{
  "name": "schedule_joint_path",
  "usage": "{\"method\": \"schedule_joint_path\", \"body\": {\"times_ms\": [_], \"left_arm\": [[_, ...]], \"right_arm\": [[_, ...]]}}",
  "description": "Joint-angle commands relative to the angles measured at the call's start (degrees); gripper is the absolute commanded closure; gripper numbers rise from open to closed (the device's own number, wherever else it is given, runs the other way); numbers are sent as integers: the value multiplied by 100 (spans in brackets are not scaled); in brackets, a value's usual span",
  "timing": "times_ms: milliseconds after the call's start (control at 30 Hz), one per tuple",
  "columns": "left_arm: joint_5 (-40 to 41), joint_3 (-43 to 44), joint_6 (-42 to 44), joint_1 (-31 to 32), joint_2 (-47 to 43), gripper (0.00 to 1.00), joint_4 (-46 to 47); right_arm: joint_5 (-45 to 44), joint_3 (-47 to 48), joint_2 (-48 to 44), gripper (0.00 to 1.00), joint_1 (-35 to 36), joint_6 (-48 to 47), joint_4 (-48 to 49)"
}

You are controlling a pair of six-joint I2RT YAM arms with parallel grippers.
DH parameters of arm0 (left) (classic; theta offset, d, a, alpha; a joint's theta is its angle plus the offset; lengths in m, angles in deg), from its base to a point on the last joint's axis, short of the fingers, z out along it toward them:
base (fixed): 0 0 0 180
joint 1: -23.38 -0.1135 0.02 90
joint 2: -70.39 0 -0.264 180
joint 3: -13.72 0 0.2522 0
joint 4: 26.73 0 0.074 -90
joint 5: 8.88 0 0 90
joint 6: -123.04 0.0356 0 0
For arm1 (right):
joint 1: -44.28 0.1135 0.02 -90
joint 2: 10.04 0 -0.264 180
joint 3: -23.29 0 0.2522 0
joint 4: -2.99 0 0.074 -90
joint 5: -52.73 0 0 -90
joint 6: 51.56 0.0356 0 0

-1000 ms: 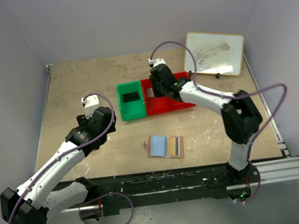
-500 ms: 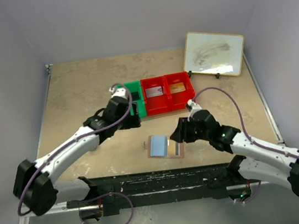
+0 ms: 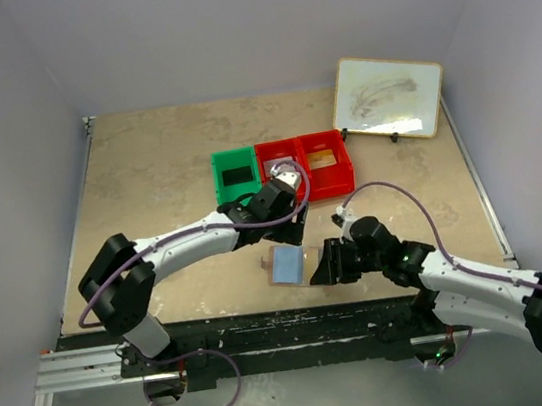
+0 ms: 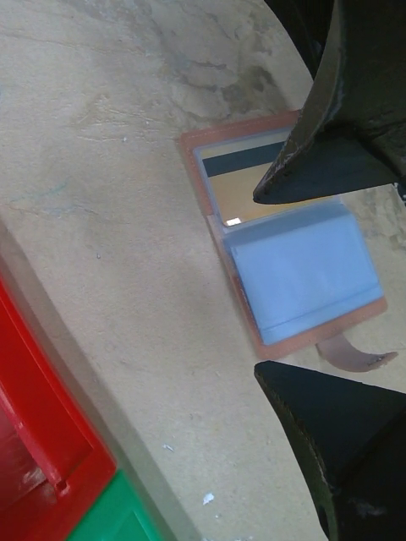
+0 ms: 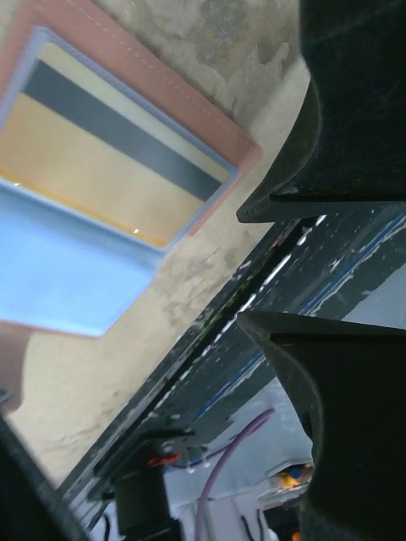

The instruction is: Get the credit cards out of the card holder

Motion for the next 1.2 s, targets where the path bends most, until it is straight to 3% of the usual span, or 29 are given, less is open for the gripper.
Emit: {"method": "schedule_joint_path", "body": {"times_ms": [0,267,467,800,1033,1167], "left_arm": [[12,240,231,49,265,28,267],[-19,203,153,60,678,29,472],[16,-54,83,60,746,31,567],[-95,-853,-199,71,333,32,894],[-210,-1456,-539,155,-294,33,1111],[-259,-1853,-981,445,-597,33,1522]], "right_arm": [[683,-306,282,52,63,-110,599],[871,-563,377,52,86,-72,930],[-331,-459,552,52,86,266,515],[-1307,-405,725,52,-29,1072,327],[-1125,-291,816,50,-528,876,789],[-729,-4,1383,50,-646,660,1245]]}}
